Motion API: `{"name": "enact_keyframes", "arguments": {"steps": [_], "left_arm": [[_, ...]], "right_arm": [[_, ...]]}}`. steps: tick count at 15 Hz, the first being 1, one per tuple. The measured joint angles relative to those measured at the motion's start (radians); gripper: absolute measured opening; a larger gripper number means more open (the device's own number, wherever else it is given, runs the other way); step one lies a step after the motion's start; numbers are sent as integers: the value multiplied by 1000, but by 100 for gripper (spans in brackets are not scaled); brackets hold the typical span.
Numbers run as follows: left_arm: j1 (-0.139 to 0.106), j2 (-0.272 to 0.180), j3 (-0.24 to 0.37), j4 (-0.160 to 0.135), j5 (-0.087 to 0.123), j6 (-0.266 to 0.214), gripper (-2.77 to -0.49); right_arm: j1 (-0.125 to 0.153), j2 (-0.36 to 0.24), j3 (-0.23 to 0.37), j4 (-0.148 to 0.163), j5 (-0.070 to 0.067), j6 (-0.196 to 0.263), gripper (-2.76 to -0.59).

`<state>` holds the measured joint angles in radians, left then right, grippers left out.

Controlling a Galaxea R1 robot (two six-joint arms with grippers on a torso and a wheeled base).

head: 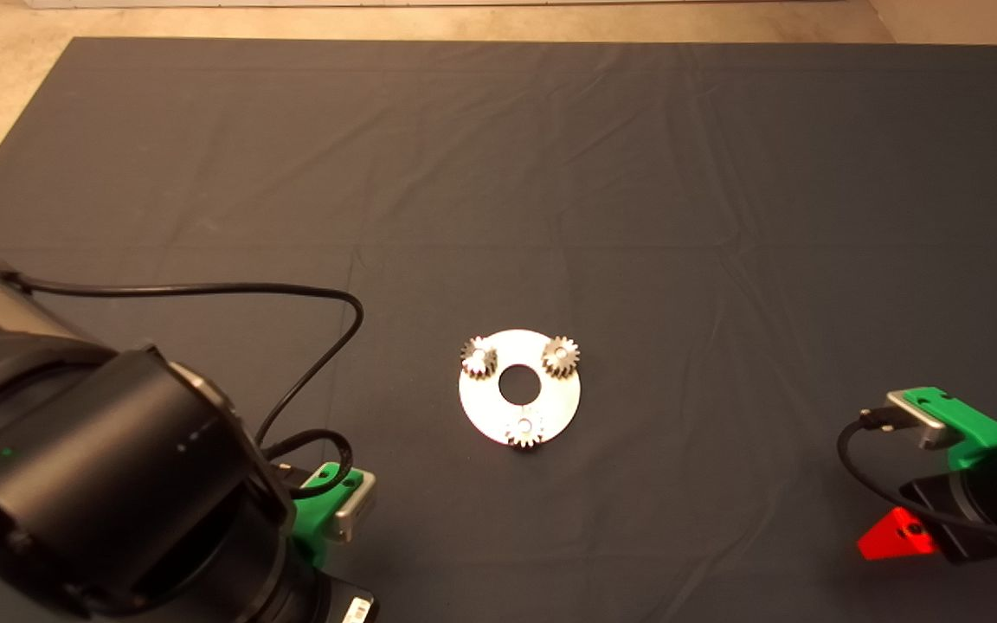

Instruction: Install three planetary gears onto the carrier pins

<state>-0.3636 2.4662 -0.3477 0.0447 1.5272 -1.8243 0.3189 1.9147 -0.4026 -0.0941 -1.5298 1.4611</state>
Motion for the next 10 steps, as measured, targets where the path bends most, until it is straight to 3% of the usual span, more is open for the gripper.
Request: {"name": "enact_keyframes", "arguments": {"steps": [4, 10], "left_arm": [[0, 10, 1, 0, -1, 1, -50], [0, -5, 1, 0, 0, 1, -50]], "right_arm": [[0, -17, 2, 36, -4, 22, -84], [8, -14, 7, 43, -3, 29, -63]]}}
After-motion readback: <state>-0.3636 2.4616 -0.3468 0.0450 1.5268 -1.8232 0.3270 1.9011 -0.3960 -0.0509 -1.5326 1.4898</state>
